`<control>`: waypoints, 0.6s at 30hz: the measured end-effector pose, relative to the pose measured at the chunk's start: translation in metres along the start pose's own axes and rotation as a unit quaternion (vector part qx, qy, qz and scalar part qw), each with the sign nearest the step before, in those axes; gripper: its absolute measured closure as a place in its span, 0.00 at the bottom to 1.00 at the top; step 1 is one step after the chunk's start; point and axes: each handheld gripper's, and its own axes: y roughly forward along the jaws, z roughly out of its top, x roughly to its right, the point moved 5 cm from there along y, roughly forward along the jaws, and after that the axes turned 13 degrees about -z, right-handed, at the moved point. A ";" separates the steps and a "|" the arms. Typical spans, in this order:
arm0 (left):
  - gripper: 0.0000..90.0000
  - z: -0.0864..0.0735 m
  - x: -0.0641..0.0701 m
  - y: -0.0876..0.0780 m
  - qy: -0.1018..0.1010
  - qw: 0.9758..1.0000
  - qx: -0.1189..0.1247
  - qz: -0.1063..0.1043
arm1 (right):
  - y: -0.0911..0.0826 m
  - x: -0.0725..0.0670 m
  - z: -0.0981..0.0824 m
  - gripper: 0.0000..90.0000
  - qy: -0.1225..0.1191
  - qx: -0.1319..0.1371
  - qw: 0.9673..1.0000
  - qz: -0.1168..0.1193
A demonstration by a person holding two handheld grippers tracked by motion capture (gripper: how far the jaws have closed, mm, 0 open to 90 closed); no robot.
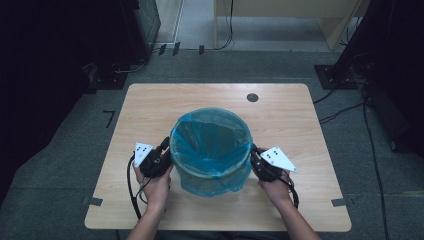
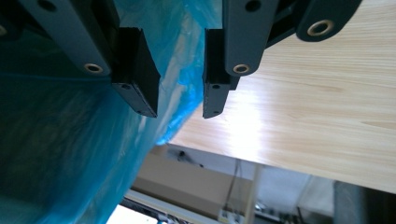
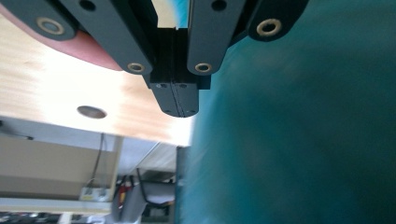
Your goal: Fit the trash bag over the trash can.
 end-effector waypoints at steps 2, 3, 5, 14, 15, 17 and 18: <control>0.70 0.003 0.001 -0.008 0.000 1.000 0.015 0.013 | 0.007 0.006 0.011 1.00 0.004 0.015 1.000 -0.009; 0.70 0.004 0.002 -0.012 -0.004 1.000 0.022 0.016 | 0.011 0.008 0.017 1.00 0.008 0.020 1.000 -0.007; 0.69 0.004 0.005 -0.016 -0.002 0.999 0.028 0.024 | 0.019 0.007 0.026 1.00 0.013 0.026 1.000 0.002; 0.85 -0.012 0.022 -0.005 0.023 0.999 0.010 0.021 | 0.023 -0.012 0.012 1.00 -0.001 0.012 0.999 0.040; 0.88 -0.014 0.021 -0.004 0.018 1.000 0.005 0.017 | 0.022 -0.012 0.008 1.00 -0.001 0.008 0.999 0.040; 0.92 -0.016 0.020 -0.001 0.012 1.000 0.000 0.006 | 0.021 -0.013 -0.002 1.00 0.000 -0.003 0.999 0.043; 0.92 -0.018 0.019 0.000 0.011 1.000 -0.001 0.001 | 0.020 -0.013 -0.007 1.00 -0.005 -0.010 0.999 0.046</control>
